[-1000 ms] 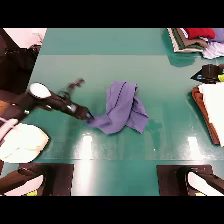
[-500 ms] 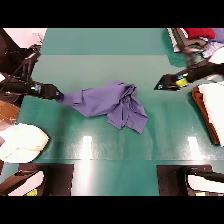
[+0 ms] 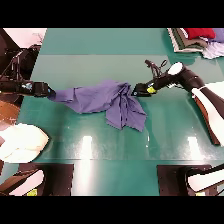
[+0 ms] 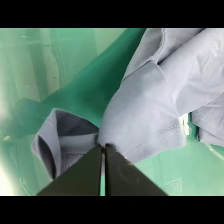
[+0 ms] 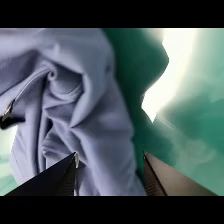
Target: Fold the shirts.
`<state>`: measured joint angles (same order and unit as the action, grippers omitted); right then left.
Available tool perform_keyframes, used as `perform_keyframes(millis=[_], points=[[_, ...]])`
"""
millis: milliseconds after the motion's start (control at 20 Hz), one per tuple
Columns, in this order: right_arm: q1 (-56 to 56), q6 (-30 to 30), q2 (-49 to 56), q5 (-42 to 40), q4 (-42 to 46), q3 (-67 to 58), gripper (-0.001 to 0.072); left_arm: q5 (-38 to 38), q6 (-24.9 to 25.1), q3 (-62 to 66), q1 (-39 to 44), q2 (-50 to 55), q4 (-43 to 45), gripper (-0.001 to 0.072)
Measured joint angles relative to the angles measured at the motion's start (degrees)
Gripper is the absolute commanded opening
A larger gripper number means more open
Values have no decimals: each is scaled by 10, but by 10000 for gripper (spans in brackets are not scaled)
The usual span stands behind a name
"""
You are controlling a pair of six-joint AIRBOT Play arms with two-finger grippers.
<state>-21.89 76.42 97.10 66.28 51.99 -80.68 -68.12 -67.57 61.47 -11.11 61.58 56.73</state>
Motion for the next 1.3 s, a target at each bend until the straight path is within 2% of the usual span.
perform_keyframes(millis=[100, 150, 200, 500, 750, 1050, 1300], points=[[-9, -11, 5, 20, 9, 0, 436, 3, 0, 0, -1, 0, 0, 22], [-12, -16, 7, 28, 17, 0, 329, 5, 0, 0, -1, 0, 0, 22], [-15, -18, 8, 34, 25, 0, 24, 6, 0, 0, -1, 0, 0, 22], [-12, -16, -30, 36, 98, -19, 14, 11, 0, 35, -2, 0, 0, 22], [28, 11, -153, 50, 178, -120, 14, 7, -7, 203, -2, -6, -6, 22], [56, 23, -291, 75, 207, -246, 14, 3, -12, 465, -2, -11, -73, 22], [61, 40, -375, 86, 226, -319, 14, 22, -13, 551, -2, -45, -135, 22]])
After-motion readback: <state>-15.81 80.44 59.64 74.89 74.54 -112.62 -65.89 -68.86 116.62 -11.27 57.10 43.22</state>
